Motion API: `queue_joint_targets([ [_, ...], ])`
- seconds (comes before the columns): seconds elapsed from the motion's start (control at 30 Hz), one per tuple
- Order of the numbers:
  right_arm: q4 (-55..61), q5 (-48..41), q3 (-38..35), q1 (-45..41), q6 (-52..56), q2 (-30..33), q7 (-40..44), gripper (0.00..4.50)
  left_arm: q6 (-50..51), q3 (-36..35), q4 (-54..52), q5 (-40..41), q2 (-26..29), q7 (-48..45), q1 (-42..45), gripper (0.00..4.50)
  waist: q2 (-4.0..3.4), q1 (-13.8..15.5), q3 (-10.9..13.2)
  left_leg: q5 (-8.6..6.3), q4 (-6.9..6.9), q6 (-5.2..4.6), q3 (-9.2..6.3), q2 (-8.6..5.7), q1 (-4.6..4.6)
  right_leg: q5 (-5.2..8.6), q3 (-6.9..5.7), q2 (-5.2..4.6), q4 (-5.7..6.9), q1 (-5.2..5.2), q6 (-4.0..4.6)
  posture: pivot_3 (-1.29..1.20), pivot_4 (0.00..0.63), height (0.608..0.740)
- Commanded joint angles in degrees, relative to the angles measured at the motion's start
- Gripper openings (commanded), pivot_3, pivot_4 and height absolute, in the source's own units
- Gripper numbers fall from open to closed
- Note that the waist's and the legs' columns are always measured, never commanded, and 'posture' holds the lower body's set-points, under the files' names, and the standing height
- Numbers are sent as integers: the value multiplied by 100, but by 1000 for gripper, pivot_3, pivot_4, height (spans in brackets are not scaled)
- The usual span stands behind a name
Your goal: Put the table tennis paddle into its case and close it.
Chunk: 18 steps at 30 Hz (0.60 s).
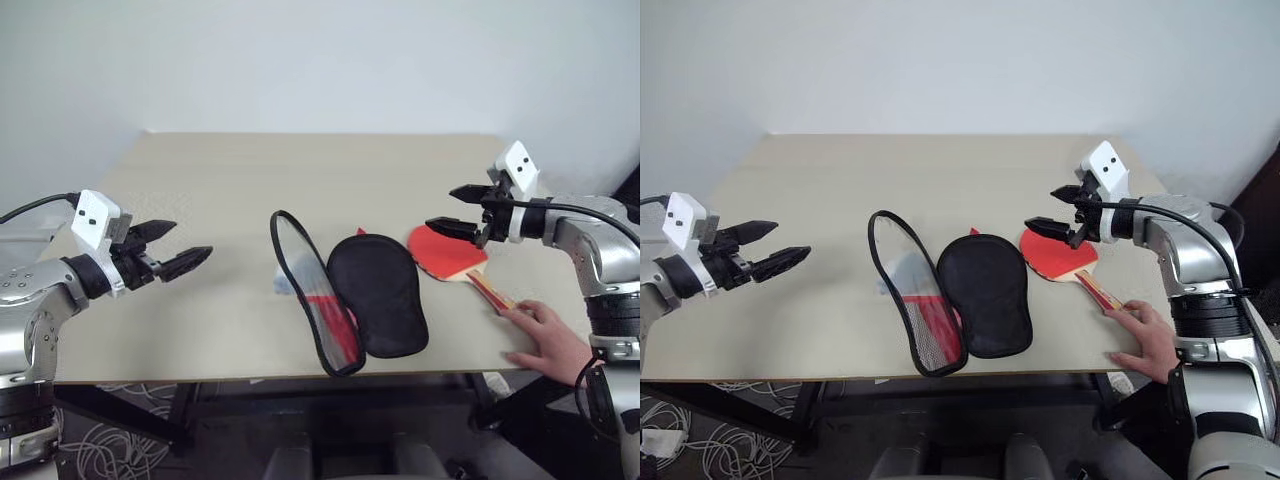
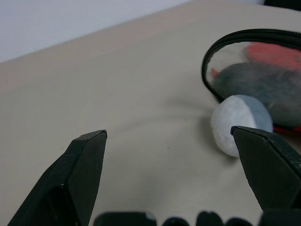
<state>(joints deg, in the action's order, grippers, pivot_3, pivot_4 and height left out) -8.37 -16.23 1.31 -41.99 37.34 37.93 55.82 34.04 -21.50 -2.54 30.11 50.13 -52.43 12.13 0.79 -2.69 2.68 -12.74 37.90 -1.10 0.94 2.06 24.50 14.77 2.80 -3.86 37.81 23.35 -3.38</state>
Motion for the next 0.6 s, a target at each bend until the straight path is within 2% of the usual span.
queue_joint_targets([
  [0.03,292,-86,-132,-11,-34,46,-66,4500,43,-176,-214,116,-29,110,-22,4488,0,-1,0,0,0,0,-1,0,0,0,0,0,0,0,0,0,0,740],
  [0.27,390,-124,-230,-15,159,225,-151,4500,87,-60,-264,214,-142,83,57,4488,1,1,0,0,2,0,-1,0,0,0,-1,0,0,-2,0,0,0,740],
  [0.5,350,-97,-366,146,72,561,-172,4500,-128,407,-135,65,-413,110,316,4488,2,1,-2,0,3,0,0,-2,0,0,0,0,-1,-4,0,0,0,740],
  [0.6,563,-202,-458,129,442,522,-397,4500,-41,491,-218,124,-350,10,342,4488,2,-13,-1,0,2,-1,-1,-1,0,0,1,1,1,-3,0,0,0,740],
])
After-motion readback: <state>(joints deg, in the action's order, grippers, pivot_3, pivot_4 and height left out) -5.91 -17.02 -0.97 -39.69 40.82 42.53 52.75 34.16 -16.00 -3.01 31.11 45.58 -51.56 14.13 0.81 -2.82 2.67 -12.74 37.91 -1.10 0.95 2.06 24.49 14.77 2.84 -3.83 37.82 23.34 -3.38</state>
